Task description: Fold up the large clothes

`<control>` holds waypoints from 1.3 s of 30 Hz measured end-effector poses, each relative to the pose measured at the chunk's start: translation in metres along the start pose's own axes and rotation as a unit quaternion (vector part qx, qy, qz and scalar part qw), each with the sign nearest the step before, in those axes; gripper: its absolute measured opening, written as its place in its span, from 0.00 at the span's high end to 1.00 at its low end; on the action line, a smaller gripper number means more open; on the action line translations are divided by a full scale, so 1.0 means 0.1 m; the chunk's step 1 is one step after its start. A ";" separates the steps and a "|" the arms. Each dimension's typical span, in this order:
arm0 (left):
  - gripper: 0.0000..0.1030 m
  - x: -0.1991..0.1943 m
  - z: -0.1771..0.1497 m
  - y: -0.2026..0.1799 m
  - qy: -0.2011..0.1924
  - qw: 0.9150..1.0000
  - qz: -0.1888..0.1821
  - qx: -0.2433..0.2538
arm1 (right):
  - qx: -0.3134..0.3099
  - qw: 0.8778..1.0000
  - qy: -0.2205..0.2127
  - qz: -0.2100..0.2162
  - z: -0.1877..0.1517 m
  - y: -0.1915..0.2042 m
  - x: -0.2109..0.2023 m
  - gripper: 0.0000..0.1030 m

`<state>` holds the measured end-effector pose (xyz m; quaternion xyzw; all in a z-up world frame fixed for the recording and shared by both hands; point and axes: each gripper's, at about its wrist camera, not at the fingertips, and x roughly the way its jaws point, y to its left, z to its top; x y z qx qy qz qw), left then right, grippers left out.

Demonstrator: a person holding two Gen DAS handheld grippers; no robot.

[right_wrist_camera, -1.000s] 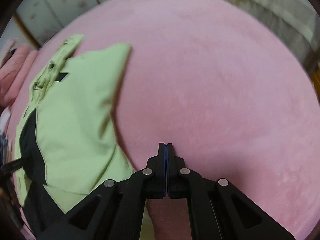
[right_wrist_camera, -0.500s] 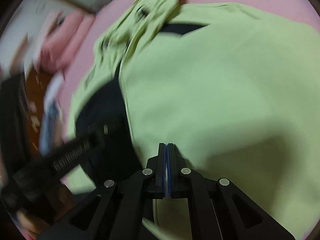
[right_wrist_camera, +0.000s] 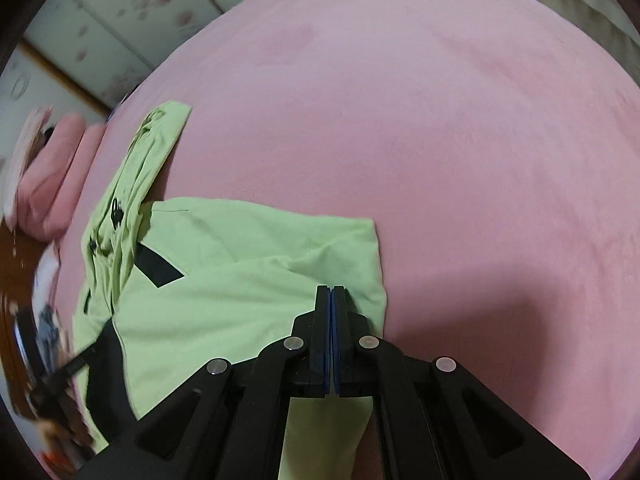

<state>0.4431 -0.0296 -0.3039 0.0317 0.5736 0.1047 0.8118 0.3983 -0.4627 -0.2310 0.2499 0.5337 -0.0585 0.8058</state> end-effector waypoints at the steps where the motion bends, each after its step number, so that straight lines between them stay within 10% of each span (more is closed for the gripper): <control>1: 0.71 -0.04 -0.02 -0.08 -0.004 1.000 0.004 -0.001 | 0.002 1.000 0.000 -0.003 -0.04 0.01 -0.04 1.00; 16: 0.71 -0.80 -1.44 0.28 0.017 0.996 -0.082 -0.017 | 0.024 0.996 0.083 -0.014 -1.70 -0.69 -1.17 0.97; 26: 0.70 -1.44 -1.87 0.30 0.108 0.989 -0.089 0.040 | -0.013 0.985 0.171 -0.025 -2.93 -0.15 -1.69 0.49; 29: 0.53 -1.76 -1.87 0.41 0.100 0.989 -0.093 0.052 | -0.017 0.985 0.173 -0.011 -3.09 0.14 -1.89 0.30; 31: 0.36 -1.93 -1.84 0.51 0.095 0.989 -0.096 0.058 | -0.034 0.986 0.165 -0.006 -3.17 0.35 -2.08 0.25; 39: 0.32 -2.37 -1.55 0.79 0.078 0.990 -0.102 0.059 | -0.068 0.989 0.129 -0.019 -3.10 0.93 -2.84 0.17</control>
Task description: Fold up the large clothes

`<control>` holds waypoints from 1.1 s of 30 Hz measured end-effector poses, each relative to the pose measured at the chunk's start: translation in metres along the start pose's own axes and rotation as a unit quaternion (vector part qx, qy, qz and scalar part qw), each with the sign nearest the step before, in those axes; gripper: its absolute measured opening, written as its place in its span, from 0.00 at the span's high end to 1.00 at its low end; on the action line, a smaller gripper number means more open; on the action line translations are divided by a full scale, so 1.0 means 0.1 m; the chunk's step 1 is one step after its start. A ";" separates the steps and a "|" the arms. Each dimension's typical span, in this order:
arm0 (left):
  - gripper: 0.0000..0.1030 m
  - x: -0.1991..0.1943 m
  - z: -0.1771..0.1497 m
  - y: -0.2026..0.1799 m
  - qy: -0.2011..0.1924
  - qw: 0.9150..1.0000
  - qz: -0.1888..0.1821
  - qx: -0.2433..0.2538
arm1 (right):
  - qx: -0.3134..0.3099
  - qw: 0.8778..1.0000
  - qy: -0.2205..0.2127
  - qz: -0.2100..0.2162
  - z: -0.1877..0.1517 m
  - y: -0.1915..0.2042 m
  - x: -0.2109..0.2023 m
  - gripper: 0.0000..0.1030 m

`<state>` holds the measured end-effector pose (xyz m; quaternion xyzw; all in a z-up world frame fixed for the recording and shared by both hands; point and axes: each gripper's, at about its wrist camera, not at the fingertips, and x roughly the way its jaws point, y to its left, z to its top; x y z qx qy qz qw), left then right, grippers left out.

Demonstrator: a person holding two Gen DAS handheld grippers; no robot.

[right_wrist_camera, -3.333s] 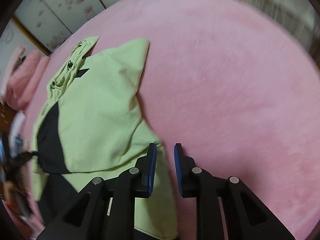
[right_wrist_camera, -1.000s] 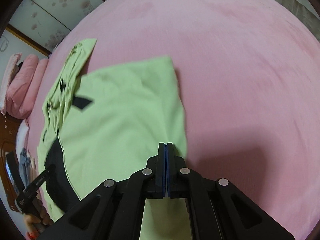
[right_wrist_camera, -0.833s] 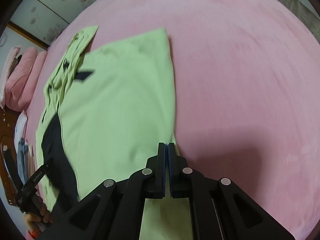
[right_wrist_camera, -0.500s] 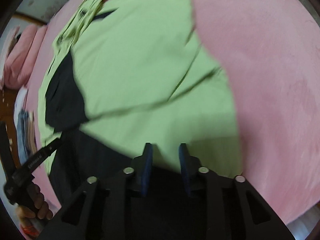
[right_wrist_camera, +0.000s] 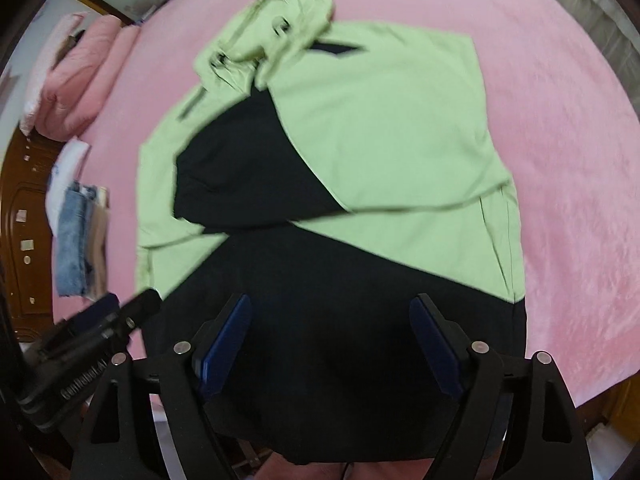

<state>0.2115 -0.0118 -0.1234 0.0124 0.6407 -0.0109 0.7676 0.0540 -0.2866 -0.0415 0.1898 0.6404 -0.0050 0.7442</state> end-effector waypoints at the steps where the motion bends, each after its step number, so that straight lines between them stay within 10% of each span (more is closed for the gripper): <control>1: 0.32 -0.05 0.00 0.03 -0.011 1.000 -0.001 0.000 | -0.005 1.000 -0.006 -0.002 0.04 0.08 -0.05 0.16; 15: 0.32 0.21 -0.17 0.37 0.021 0.997 -0.056 0.040 | 0.050 0.999 -0.003 -0.010 -0.18 0.27 0.16 0.15; 33: 0.32 0.51 -1.08 1.34 0.066 0.998 0.016 -0.002 | 0.190 0.982 -0.001 0.003 -1.19 -0.43 0.73 0.15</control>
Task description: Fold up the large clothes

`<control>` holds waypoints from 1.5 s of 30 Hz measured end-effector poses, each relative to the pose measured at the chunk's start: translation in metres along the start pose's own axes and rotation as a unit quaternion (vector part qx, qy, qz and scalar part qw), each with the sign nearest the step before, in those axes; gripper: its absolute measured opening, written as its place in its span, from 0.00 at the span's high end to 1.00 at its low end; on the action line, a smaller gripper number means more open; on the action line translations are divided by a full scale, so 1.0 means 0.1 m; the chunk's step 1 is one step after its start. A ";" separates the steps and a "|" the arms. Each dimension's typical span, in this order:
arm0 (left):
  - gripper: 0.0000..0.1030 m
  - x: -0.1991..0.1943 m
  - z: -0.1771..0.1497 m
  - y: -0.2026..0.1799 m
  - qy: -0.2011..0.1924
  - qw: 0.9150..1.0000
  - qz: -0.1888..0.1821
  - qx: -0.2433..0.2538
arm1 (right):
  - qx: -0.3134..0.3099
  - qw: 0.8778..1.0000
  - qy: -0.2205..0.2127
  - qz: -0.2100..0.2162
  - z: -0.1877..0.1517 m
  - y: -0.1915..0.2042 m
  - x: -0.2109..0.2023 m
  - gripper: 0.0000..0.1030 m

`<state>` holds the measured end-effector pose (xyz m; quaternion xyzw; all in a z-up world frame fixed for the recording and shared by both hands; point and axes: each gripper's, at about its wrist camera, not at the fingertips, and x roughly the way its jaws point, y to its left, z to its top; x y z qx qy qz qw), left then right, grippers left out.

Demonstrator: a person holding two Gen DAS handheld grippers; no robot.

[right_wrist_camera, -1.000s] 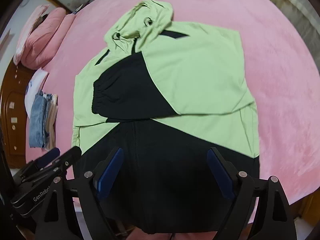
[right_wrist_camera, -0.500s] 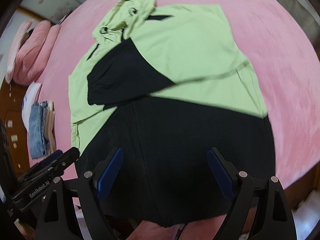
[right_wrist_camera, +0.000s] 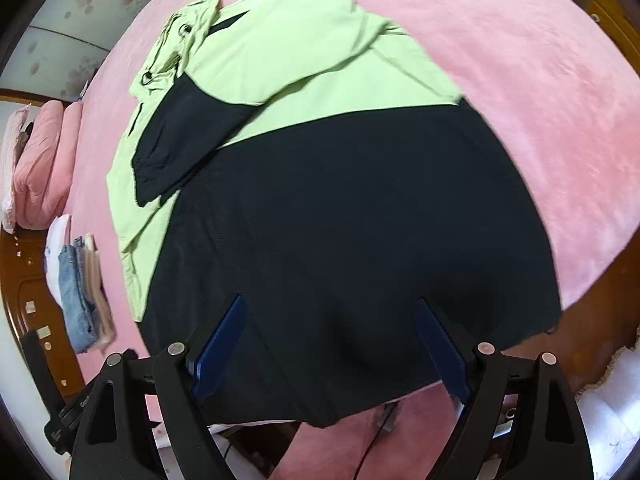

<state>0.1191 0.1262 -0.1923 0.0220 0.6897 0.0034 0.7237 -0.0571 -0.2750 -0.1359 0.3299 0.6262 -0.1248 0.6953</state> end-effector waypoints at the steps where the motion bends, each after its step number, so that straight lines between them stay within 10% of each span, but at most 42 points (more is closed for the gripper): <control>1: 0.32 -0.03 -0.03 0.01 0.002 1.000 0.004 0.001 | -0.001 1.000 -0.002 -0.005 -0.04 -0.06 -0.03 0.15; 10: 0.32 -0.60 0.45 -0.11 0.015 0.995 0.004 0.100 | -0.054 0.998 0.023 -0.025 0.42 -0.19 -0.41 0.15; 20: 0.31 -0.76 2.40 -0.30 0.095 0.966 0.015 0.239 | -0.093 0.994 0.031 0.039 2.39 0.71 -0.98 0.11; 30: 0.21 -0.58 4.85 -0.27 0.111 0.973 0.018 0.199 | -0.046 0.995 0.035 0.087 4.54 1.87 -1.00 0.11; 38: 0.21 -0.24 6.06 -0.43 0.052 0.990 -0.098 0.087 | -0.001 0.993 0.101 0.062 5.70 2.00 -0.01 0.11; 45: 0.22 0.36 6.60 -0.54 -0.036 0.973 -0.229 0.022 | -0.092 0.985 0.107 0.099 6.23 2.24 0.93 0.15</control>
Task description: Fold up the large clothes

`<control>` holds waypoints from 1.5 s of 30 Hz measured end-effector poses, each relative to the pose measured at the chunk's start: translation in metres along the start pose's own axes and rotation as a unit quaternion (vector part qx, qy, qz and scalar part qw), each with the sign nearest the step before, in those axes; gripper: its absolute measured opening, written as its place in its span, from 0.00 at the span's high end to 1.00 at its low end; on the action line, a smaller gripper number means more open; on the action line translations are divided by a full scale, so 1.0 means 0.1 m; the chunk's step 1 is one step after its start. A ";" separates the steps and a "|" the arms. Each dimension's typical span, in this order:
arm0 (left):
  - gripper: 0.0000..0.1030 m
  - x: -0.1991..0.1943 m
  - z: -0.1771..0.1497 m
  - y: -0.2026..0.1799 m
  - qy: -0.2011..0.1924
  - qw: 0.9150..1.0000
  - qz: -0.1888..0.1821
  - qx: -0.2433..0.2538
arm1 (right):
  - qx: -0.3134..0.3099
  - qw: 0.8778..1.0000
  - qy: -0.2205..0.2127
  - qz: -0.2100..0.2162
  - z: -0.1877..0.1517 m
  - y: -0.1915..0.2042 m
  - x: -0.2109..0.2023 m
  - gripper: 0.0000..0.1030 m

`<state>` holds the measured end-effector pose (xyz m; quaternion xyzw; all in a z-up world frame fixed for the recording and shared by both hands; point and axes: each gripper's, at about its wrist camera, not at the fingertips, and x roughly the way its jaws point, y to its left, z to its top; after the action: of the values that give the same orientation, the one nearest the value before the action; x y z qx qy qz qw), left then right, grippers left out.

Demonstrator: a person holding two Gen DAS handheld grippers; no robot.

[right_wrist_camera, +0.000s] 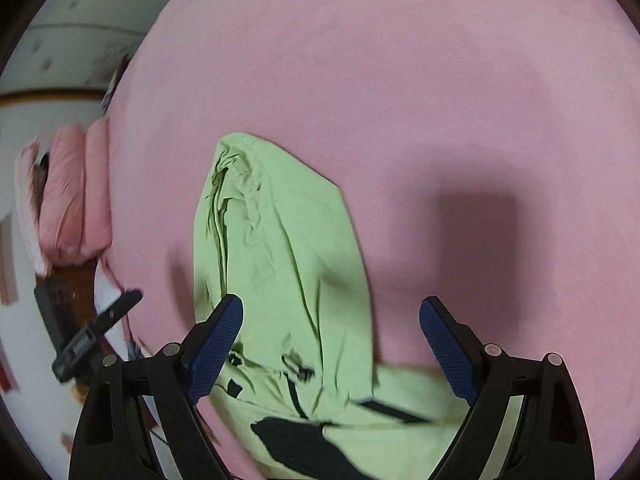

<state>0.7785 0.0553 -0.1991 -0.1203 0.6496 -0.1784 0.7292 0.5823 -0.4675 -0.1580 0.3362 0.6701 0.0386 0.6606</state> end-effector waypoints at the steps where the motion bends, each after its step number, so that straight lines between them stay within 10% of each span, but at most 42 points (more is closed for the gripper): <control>1: 0.22 0.13 0.05 0.04 -0.001 1.000 -0.007 -0.001 | -0.011 1.000 -0.012 0.013 0.05 -0.02 0.09 0.16; 12: 0.30 0.77 0.29 0.19 -0.006 0.998 -0.058 -0.010 | -0.080 0.993 -0.035 0.080 0.69 -0.11 0.61 0.36; 21: 0.99 0.94 0.19 -0.13 -0.090 0.995 -0.044 0.029 | -0.113 0.985 -0.040 0.121 0.93 0.12 0.61 0.88; 34: 1.00 -0.58 -0.45 -0.55 -0.130 0.959 -0.227 0.106 | -0.188 0.943 -0.084 0.263 0.40 0.50 -0.56 0.92; 45: 1.00 -1.56 -1.94 -0.55 -0.090 0.958 -0.181 0.202 | -0.298 0.929 -0.100 0.195 -0.80 0.53 -1.42 0.90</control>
<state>0.5663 0.0810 -0.0597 -0.1014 0.4990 -0.4235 0.7492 0.5168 -0.4660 0.0000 0.2494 0.4796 0.3308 0.7735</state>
